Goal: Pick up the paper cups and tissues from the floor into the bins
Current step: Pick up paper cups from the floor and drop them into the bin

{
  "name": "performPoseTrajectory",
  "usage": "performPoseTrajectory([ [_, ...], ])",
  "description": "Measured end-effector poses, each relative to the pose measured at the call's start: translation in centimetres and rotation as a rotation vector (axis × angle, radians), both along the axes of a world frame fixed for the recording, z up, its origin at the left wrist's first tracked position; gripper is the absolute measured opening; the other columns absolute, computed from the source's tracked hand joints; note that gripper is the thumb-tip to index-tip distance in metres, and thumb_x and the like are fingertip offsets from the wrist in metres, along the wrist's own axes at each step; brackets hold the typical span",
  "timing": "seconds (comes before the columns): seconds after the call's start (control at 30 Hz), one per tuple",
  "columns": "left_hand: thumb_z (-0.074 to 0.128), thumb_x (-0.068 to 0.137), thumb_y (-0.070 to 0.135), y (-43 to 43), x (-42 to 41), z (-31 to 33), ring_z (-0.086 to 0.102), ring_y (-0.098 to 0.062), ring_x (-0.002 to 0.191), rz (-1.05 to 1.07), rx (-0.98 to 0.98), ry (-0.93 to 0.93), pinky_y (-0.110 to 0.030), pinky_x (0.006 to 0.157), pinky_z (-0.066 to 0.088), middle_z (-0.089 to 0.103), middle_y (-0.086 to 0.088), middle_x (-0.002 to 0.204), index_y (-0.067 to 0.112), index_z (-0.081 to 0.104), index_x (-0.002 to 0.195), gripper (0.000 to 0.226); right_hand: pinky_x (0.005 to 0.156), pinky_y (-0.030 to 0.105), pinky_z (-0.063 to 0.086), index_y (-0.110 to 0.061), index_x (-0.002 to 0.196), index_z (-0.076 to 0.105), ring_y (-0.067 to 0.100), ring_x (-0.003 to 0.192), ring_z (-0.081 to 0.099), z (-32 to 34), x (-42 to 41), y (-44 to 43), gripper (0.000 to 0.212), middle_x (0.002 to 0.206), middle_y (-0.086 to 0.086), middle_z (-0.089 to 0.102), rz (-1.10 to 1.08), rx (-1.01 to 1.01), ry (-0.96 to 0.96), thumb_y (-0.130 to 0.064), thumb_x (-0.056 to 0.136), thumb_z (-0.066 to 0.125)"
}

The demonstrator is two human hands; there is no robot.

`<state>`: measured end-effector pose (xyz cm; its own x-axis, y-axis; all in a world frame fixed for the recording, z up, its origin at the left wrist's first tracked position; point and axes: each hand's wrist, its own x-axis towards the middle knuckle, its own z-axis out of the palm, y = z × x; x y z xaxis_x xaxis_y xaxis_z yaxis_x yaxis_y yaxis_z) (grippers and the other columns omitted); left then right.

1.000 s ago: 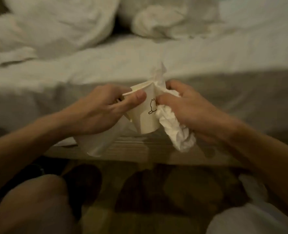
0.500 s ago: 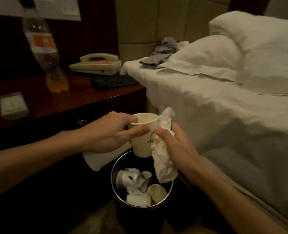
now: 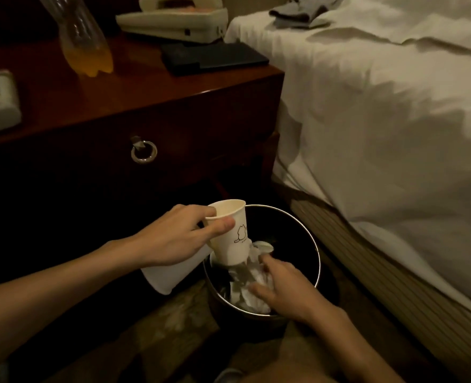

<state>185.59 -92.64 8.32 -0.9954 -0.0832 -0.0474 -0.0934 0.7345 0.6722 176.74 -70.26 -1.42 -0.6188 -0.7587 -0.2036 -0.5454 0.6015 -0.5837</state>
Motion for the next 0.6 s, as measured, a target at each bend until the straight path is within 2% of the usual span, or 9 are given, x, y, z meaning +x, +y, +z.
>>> performPoseTrajectory([
  [0.1,0.037,0.086,0.075,0.7,-0.3,-1.2,0.054,-0.003,0.055,0.007,0.045,-0.008,-0.019,0.050,0.041,0.061,0.011,0.069,0.030,0.062,0.075,0.053,0.099,0.038,0.039,-0.031,0.133,0.049,0.016,0.124,0.038,-0.7,0.6,0.3,0.075,0.134,-0.003,0.047,0.058,0.144,0.064,-0.080,0.076,0.043],
  [0.2,0.035,0.085,0.079,1.7,-0.7,-1.5,0.062,-0.012,0.065,0.003,0.079,-0.005,-0.030,0.055,0.049,0.067,0.006,0.077,0.035,0.065,0.079,0.053,0.102,0.031,0.036,-0.043,0.143,0.032,0.004,0.129,0.026,0.3,0.5,0.8,0.095,0.136,-0.018,0.032,-0.075,-0.114,-0.111,-0.089,0.061,0.049],
  [0.27,0.035,0.084,0.081,2.3,-0.8,-1.5,0.066,-0.017,0.074,-0.003,0.098,-0.011,-0.044,0.066,0.054,0.069,0.000,0.085,0.030,0.067,0.085,0.061,0.094,0.024,0.040,-0.049,0.144,0.024,-0.001,0.125,0.034,1.7,0.3,0.9,0.103,0.135,-0.023,0.032,-0.191,-0.310,-0.301,-0.087,0.055,0.062],
  [0.33,0.035,0.084,0.080,3.2,-1.1,-1.1,0.067,-0.014,0.078,-0.012,0.131,-0.004,-0.048,0.072,0.054,0.070,0.002,0.088,0.027,0.068,0.088,0.063,0.079,0.019,0.052,-0.047,0.138,0.036,0.000,0.115,0.055,3.0,-0.1,1.2,0.092,0.134,-0.018,0.051,-0.230,-0.534,-0.486,-0.075,0.059,0.073],
  [0.37,0.035,0.085,0.080,3.8,-1.4,-0.8,0.068,-0.013,0.079,-0.016,0.146,0.007,-0.048,0.073,0.055,0.070,0.003,0.089,0.025,0.068,0.089,0.064,0.075,0.022,0.055,-0.042,0.133,0.042,0.005,0.109,0.063,3.6,-0.3,1.4,0.081,0.126,-0.010,0.062,-0.234,-0.631,-0.532,-0.065,0.064,0.077],
  [0.47,0.035,0.085,0.080,5.3,-2.4,0.3,0.067,-0.006,0.078,0.019,0.202,0.065,-0.042,0.072,0.056,0.069,0.011,0.089,0.030,0.065,0.092,0.058,0.072,0.041,0.059,-0.033,0.118,0.045,0.018,0.095,0.071,5.3,-0.9,1.9,0.061,0.109,-0.002,0.072,-0.313,-0.816,-0.553,-0.047,0.071,0.081],
  [0.5,0.034,0.083,0.082,5.6,-2.6,0.6,0.065,-0.002,0.079,0.049,0.206,0.085,-0.037,0.072,0.054,0.068,0.016,0.089,0.037,0.060,0.094,0.054,0.073,0.045,0.060,-0.033,0.113,0.045,0.018,0.092,0.071,5.7,-1.1,2.1,0.057,0.107,-0.001,0.072,-0.359,-0.847,-0.511,-0.048,0.071,0.081],
  [0.53,0.034,0.079,0.086,5.7,-2.7,0.8,0.064,0.001,0.083,0.080,0.203,0.095,-0.032,0.075,0.052,0.067,0.018,0.091,0.043,0.054,0.098,0.052,0.071,0.042,0.060,-0.035,0.107,0.046,0.014,0.091,0.071,6.1,-1.3,2.4,0.052,0.105,0.000,0.072,-0.404,-0.856,-0.425,-0.049,0.071,0.079],
  [0.6,0.035,0.072,0.091,5.6,-2.6,1.0,0.063,0.002,0.093,0.135,0.190,0.112,-0.029,0.082,0.050,0.067,0.017,0.100,0.052,0.043,0.110,0.055,0.063,0.027,0.058,-0.042,0.098,0.046,0.003,0.086,0.066,6.3,-1.9,3.2,0.040,0.099,-0.010,0.067,-0.448,-0.772,-0.134,-0.052,0.074,0.076],
])
